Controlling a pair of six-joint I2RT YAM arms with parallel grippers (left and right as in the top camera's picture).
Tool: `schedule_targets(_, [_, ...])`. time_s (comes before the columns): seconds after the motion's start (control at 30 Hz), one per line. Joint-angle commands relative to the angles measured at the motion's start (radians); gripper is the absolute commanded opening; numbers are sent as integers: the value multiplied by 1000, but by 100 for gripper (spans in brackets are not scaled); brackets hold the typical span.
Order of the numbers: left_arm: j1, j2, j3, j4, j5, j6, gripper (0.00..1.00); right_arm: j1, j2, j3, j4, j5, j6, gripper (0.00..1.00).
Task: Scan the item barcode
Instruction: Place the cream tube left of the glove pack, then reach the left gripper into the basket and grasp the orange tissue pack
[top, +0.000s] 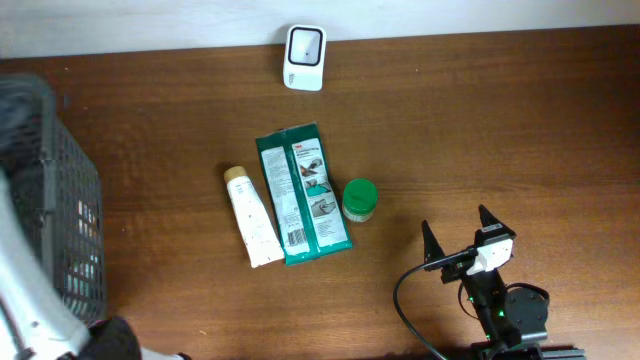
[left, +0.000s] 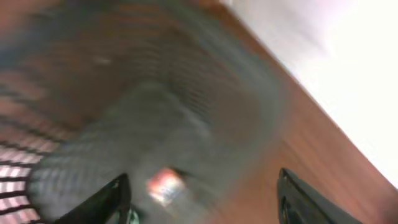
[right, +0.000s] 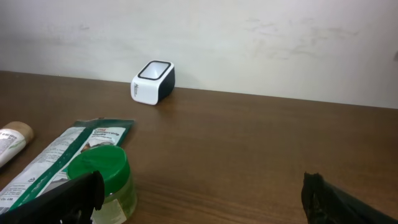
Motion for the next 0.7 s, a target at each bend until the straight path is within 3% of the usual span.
schedule_targets(0.0, [225, 51, -43, 47, 196, 121, 63, -8, -6, -7, -4, -8, 0, 99])
schedule_targets(0.07, [356, 91, -107, 110, 399, 262, 67, -8, -6, -7, -4, -8, 0, 98])
schedule_targets(0.1, [412, 121, -172, 147, 523, 388, 70, -8, -6, -7, -4, -8, 0, 98])
schedule_targets(0.27, [479, 253, -450, 245, 739, 777, 63, -8, -6, -7, -4, -8, 0, 98])
schedule_targets(0.5, [478, 365, -530, 303, 928, 991, 58, -8, -6, -7, -4, -8, 0, 98])
schedule_targets(0.67, [477, 380, -530, 306, 952, 1006, 59, -8, -6, -7, -4, -8, 0, 98])
